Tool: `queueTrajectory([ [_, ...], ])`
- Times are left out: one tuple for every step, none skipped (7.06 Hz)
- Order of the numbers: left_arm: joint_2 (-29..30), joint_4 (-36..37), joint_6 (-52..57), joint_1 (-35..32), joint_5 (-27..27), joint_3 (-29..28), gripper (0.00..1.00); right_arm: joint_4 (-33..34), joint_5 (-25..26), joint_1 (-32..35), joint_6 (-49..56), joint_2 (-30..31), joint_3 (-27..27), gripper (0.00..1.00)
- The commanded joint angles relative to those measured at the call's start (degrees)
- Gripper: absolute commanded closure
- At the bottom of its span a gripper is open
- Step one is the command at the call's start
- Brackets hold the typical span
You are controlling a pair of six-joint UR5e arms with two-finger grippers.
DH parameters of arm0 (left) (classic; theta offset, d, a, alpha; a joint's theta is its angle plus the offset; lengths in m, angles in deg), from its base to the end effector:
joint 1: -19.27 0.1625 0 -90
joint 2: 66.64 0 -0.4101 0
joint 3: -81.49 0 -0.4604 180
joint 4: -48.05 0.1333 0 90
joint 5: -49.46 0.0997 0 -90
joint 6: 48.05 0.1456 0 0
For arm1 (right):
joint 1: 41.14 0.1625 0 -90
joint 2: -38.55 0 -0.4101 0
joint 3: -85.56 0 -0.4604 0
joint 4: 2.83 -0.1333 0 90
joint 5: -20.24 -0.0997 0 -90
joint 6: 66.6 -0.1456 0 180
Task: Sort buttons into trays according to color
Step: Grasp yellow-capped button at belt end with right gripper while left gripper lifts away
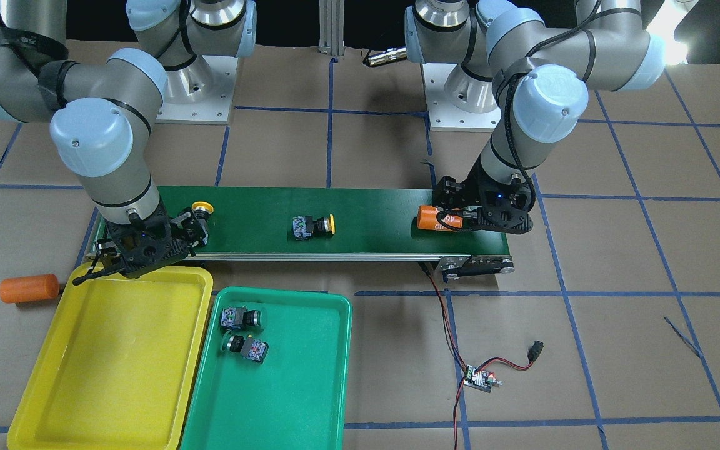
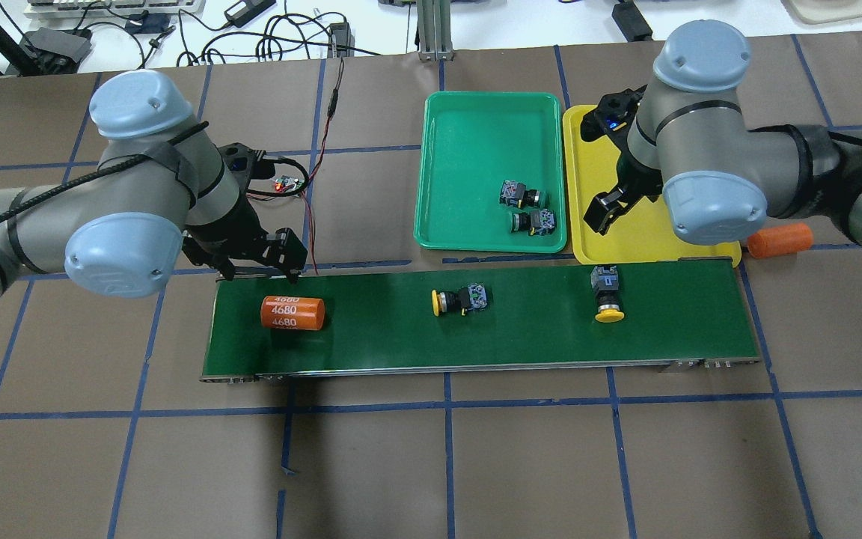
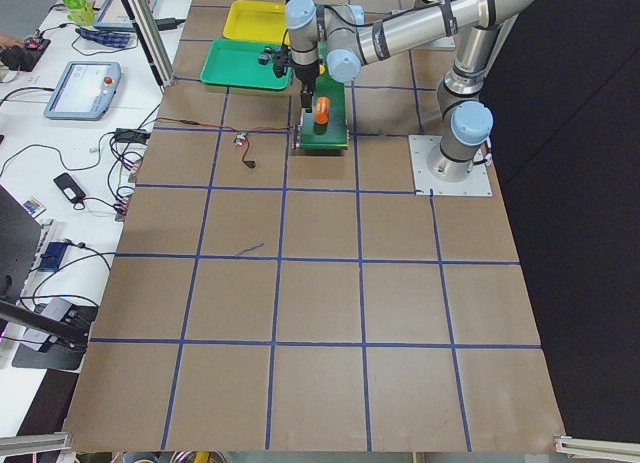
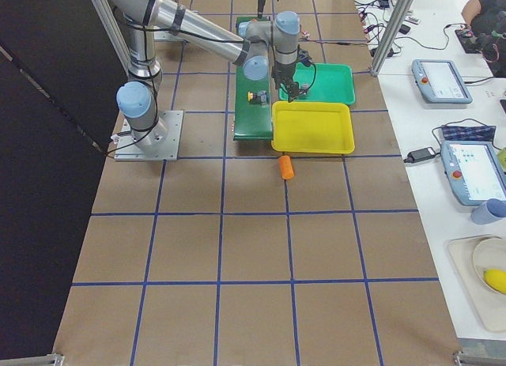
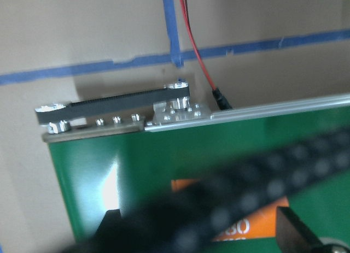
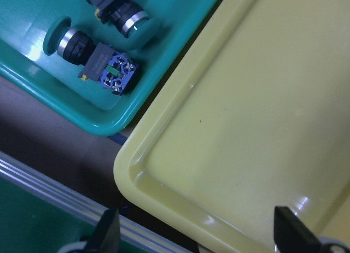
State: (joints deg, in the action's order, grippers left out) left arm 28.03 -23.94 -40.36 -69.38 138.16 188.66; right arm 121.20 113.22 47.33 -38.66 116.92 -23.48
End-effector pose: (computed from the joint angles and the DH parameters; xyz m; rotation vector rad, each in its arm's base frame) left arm -0.1236 -0.5536 0.2481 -0.1709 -3.1074 -0.1009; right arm 0.1100 -0.5899 0.1900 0.7003 -2.9949 0.0669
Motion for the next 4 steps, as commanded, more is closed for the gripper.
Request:
queueTrajectory([
  [0.15, -11.01, -0.30, 0.22, 2.51, -13.57, 0.00, -0.10, 0.10, 0.04, -10.75, 4.41, -6.24, 0.00],
  [1.12, -15.68, -0.30, 0.66, 3.49, -20.00, 0.00, 0.42, 0.10, -0.05, -11.84, 4.69, -8.45, 0.00],
  [1.22, -16.25, -0.30, 0.75, 3.50, -22.41, 0.00, -0.44, 0.18, -0.05, -14.73, 4.77, -8.99, 0.00],
  [0.44, -17.91, -0.30, 0.92, 3.41, -24.18, 0.00, -0.19, 0.18, -0.14, -15.02, 4.69, -9.00, 0.05],
])
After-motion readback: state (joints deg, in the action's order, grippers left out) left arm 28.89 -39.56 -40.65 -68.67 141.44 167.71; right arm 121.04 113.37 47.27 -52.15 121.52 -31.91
